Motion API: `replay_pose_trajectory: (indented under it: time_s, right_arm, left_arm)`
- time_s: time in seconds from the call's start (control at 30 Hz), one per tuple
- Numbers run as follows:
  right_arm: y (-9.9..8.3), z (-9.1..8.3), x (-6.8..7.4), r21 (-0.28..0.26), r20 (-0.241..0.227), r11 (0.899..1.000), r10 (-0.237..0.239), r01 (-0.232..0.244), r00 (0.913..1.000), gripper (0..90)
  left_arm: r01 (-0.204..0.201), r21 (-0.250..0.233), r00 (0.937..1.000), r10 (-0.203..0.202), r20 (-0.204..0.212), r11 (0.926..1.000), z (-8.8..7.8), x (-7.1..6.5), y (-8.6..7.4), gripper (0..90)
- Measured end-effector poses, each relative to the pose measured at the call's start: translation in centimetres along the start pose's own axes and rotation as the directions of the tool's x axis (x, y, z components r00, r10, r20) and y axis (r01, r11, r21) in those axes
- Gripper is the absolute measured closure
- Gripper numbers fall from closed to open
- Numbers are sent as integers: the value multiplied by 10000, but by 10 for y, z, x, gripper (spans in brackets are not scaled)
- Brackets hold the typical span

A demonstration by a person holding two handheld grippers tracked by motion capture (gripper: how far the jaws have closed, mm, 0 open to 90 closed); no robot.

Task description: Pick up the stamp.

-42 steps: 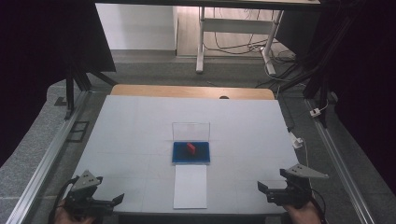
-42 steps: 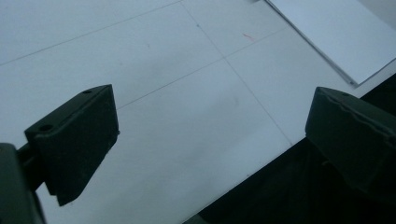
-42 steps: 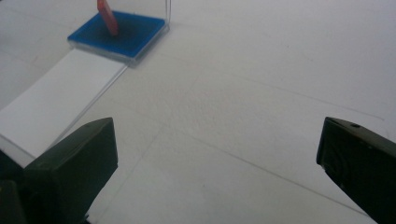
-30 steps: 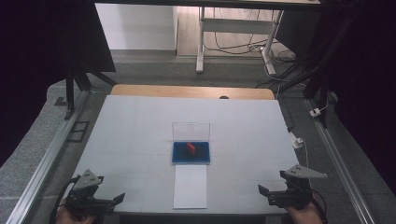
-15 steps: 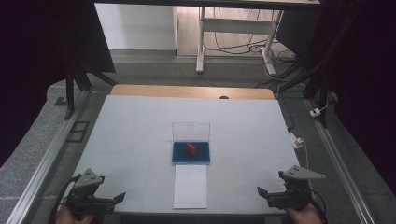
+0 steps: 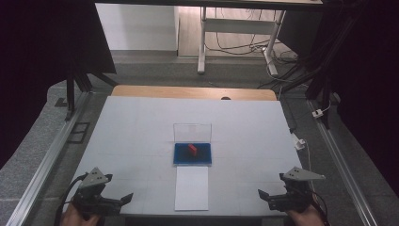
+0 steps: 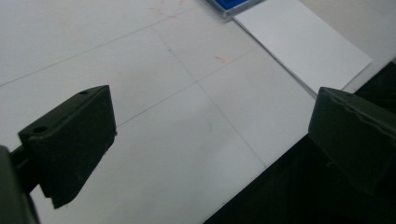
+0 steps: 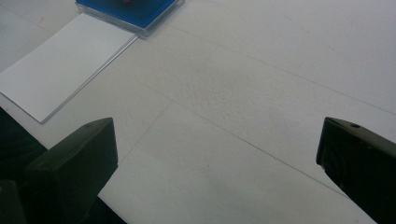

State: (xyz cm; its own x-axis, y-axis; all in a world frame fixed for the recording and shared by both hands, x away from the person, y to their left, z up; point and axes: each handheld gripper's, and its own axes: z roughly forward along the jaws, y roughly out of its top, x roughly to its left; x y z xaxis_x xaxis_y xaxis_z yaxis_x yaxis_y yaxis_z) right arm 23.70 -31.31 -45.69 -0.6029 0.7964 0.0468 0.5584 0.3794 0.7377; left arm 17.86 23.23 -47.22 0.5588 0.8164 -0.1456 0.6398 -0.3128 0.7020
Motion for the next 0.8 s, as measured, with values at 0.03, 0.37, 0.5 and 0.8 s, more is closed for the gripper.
replay_pose_trajectory:
  time_s: [0.03, 0.37, 0.5, 0.8]
  right_arm:
    - [0, 0, 0, -3, -5, 10000, 15, -15, 10000, 0]
    - [0, 0, 0, 12, -21, 10000, 47, -47, 10000, 0]
    - [0, 0, 0, 13, -85, 10000, -8, 8, 10000, 0]
    - [-1, -1, 1, 35, -92, 10000, -84, 85, 9999, 0]
  left_arm:
    - [-71, 49, 9999, 71, 119, 10000, 2, -1, 2, 13]
    - [-471, 21, 9983, 470, 332, 9989, 14, 1, 15, 5]
    - [-656, -148, 9970, 662, 402, 9977, 20, 1, 20, 2]
    - [-1135, -439, 9928, 1150, 348, 9926, 36, -4, 38, 0]
